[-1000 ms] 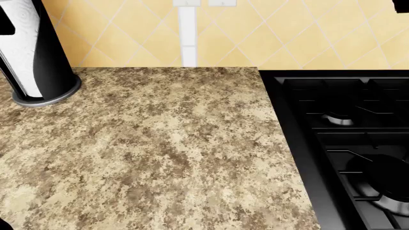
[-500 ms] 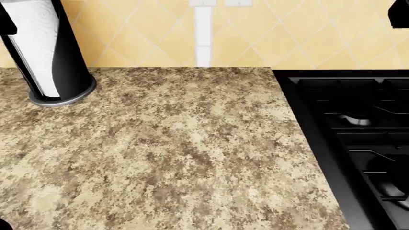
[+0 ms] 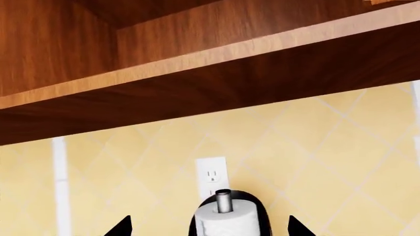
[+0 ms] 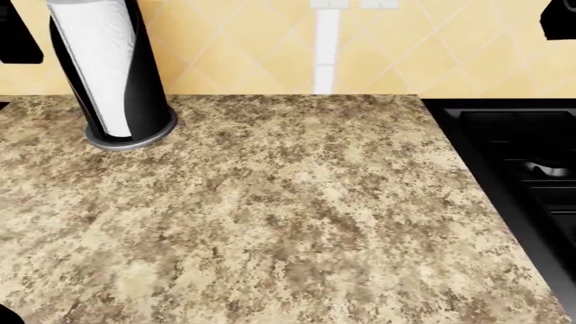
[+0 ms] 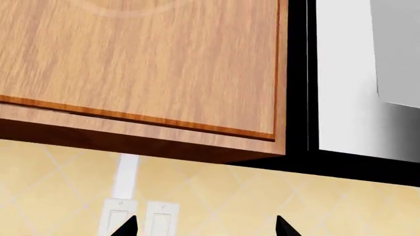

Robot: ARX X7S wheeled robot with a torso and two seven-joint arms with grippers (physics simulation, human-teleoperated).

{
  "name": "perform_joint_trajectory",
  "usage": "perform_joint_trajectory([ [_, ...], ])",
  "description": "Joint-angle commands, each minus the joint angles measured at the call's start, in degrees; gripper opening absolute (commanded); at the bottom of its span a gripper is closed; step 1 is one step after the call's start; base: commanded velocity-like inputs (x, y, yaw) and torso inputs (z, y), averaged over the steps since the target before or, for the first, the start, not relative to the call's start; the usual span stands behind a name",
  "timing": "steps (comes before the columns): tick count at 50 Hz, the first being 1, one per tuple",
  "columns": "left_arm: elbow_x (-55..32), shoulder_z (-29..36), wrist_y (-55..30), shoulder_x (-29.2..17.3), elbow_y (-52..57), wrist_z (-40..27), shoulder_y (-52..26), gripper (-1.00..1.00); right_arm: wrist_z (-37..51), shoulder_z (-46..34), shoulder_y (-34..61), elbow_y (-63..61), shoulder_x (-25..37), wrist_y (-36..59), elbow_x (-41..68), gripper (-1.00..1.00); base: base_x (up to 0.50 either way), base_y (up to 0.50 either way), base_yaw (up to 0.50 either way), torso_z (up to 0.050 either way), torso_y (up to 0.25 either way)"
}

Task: Pick and place the shaker into the drawer. Then close the cabinet.

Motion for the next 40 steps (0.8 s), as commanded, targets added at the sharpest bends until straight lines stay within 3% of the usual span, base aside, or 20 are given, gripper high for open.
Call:
perform_joint_trajectory([
  [1, -4.1, -3.2, 1.1, -0.4, 0.7, 1.5, 0.1, 1.00, 0.0, 0.0, 0.9, -1.4, 0.9, 0.5, -0.1, 1.00, 0.00, 0.29, 0.00, 0.000, 0.000],
  [40, -6.3, -3.9, 0.4, -1.3, 0.8, 0.3, -0.8, 1.00, 0.0, -1.0, 0.8, -1.2, 1.2, -1.0, -0.3, 1.00, 0.00, 0.20, 0.00, 0.000, 0.000],
])
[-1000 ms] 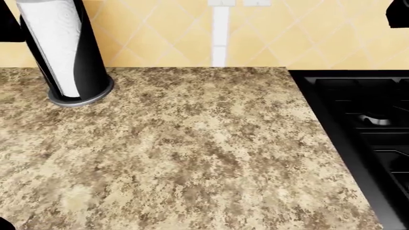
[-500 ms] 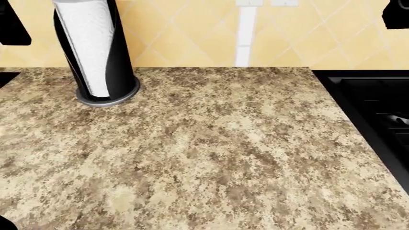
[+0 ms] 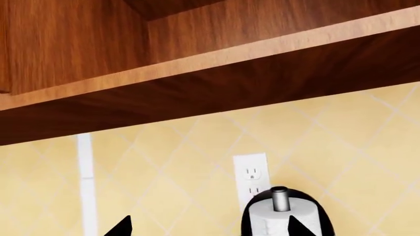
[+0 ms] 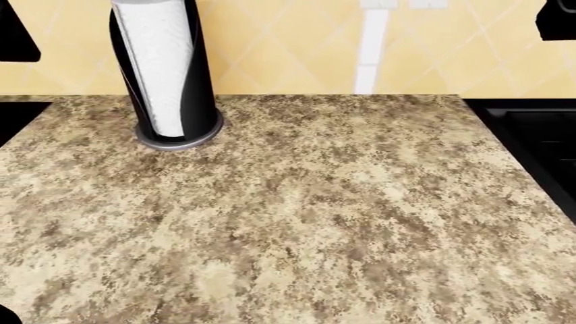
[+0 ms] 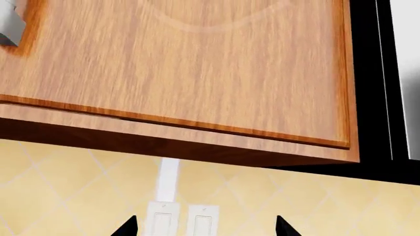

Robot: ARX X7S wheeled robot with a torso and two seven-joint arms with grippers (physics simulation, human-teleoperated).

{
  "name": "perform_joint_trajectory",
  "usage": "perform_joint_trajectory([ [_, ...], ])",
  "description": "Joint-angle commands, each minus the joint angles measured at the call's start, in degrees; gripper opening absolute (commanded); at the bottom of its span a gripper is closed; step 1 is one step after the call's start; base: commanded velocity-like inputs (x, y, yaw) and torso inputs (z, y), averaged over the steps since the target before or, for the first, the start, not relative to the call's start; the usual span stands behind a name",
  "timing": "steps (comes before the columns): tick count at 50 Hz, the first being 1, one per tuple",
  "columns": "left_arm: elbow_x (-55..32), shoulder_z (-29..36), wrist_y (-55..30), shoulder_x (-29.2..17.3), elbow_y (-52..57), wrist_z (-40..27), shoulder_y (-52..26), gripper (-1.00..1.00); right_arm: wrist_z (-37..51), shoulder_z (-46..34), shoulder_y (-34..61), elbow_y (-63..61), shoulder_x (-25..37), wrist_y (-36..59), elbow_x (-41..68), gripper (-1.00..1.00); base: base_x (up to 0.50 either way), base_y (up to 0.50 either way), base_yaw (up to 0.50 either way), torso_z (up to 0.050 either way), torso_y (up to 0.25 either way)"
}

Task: Pick and place the shaker into the drawer. Then close the cabinet.

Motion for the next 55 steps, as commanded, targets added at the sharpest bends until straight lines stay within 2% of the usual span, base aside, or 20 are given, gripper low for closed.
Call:
perform_joint_trajectory([
  [1, -4.0, -3.2, 1.2, -0.8, 0.8, 1.2, 0.0, 1.00, 0.7, -0.2, 1.5, -1.2, 0.9, 0.5, 0.8, 1.00, 0.00, 0.18, 0.00, 0.000, 0.000],
  [55, -6.9, -3.7, 1.8, -1.6, 0.5, -0.9, 0.1, 1.00, -0.1, -0.7, -0.4, -1.4, 1.7, -1.5, -0.6, 1.00, 0.00, 0.19, 0.00, 0.000, 0.000],
])
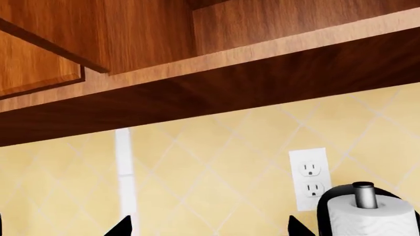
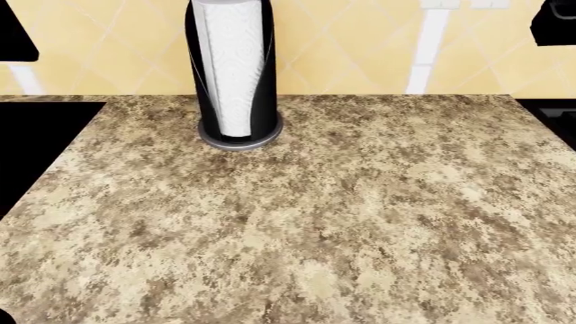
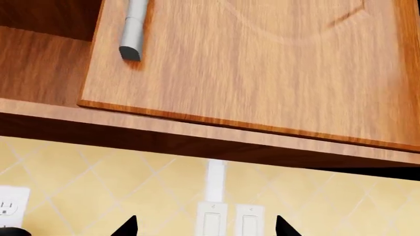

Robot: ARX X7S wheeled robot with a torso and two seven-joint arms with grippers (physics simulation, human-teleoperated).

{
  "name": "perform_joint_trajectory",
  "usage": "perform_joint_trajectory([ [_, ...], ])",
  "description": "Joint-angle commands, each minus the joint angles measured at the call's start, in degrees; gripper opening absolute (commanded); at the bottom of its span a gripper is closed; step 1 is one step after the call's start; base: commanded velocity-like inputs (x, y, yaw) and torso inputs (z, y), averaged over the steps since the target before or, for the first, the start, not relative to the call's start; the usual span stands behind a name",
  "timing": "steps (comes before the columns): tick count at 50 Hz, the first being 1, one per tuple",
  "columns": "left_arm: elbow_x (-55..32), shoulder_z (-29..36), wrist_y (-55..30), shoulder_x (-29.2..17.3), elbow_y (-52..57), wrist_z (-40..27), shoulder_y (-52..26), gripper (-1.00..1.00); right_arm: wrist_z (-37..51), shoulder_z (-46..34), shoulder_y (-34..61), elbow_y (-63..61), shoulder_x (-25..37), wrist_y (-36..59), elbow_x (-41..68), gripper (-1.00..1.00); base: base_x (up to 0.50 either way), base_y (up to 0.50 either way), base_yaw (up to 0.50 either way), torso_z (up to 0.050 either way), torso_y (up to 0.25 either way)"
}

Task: Pick and place the shaker into the drawer. Then close the cabinet.

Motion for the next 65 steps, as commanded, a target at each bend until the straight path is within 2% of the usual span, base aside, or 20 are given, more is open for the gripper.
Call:
perform_joint_trajectory([
  [1, -4.0, -3.2, 1.2, -0.7, 0.9, 1.1, -0.2, 1.00, 0.7, 0.0, 1.4, -1.1, 0.9, 0.4, 0.9, 1.00, 0.00, 0.22, 0.00, 0.000, 0.000],
  [65, -7.6, -4.0, 1.7, -1.7, 0.4, -1.6, 0.2, 1.00, 0.3, -0.1, -0.7, -1.4, 2.1, -1.8, 0.3, 1.00, 0.00, 0.20, 0.00, 0.000, 0.000],
])
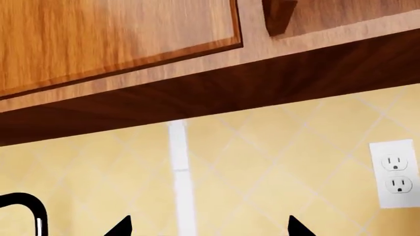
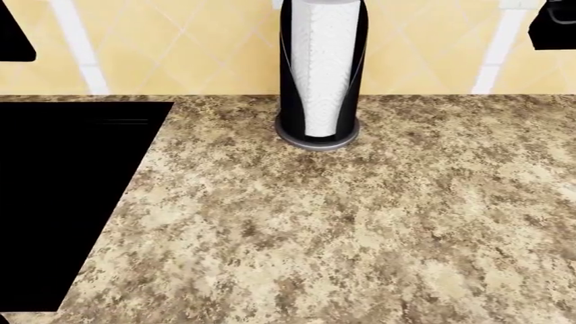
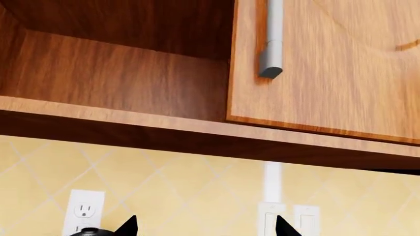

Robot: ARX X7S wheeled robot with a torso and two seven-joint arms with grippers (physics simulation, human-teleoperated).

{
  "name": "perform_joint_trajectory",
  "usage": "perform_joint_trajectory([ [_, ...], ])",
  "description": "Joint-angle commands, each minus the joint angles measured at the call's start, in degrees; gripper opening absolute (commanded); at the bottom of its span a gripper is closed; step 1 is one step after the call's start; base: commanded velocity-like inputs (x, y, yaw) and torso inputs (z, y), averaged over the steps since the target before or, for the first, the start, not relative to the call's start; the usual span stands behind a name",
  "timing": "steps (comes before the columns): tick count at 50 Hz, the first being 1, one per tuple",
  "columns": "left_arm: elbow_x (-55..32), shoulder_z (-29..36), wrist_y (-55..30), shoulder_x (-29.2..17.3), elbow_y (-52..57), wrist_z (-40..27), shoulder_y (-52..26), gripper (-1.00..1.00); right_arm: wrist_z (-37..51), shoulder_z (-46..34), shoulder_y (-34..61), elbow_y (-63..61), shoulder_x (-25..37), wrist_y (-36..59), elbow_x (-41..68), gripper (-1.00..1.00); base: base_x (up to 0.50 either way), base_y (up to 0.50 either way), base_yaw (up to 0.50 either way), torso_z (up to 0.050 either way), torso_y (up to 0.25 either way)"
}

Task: Pick and place the shaker into the drawer. Then close the cabinet.

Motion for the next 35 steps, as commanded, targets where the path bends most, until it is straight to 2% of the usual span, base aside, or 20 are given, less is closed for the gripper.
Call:
perform_joint_trajectory([
  [1, -4.0, -3.2, 1.3, -0.7, 0.7, 1.0, -0.1, 1.00, 0.6, 0.4, 0.8, -1.3, 1.1, 0.4, 0.7, 1.00, 0.00, 0.06, 0.00, 0.000, 0.000],
  [5, -4.3, -4.3, 0.8, -0.3, 0.3, 0.5, -1.2, 1.00, 0.4, 0.4, 0.5, -1.4, 1.0, 0.2, 0.5, 1.00, 0.00, 0.00, 0.00, 0.000, 0.000],
  [9, -6.8, -10.5, -3.2, 2.0, -2.3, 0.6, -7.3, 1.00, 0.1, 0.4, 0.5, -1.3, 1.1, 0.0, 0.5, 1.00, 0.00, 0.00, 0.00, 0.000, 0.000],
  [12, -18.3, -14.5, -3.7, 0.5, -8.6, -6.9, -11.7, 1.00, 0.1, 0.1, 1.1, -1.1, 1.1, 0.1, 0.6, 1.00, 0.00, 0.00, 0.00, 0.000, 0.000],
  [15, -26.3, -15.3, -3.5, -1.6, -13.5, -13.1, -15.1, 1.00, -0.1, -0.3, 1.6, -1.0, 1.1, 0.2, 0.7, 1.00, 0.00, 0.00, 0.00, 0.000, 0.000],
  [20, -29.1, -13.5, -2.3, -4.3, -19.2, -15.9, -20.5, 1.00, -0.2, -0.3, 1.8, -0.9, 1.3, 0.2, 1.0, 1.00, 0.00, 0.00, 0.00, 0.000, 0.000],
  [35, -23.7, -2.0, 3.9, -8.8, -28.8, -14.7, -31.7, 1.00, -0.5, 0.7, 0.4, -1.5, 2.4, -0.6, 1.6, 1.00, 0.00, 0.00, 0.00, 0.000, 0.000],
])
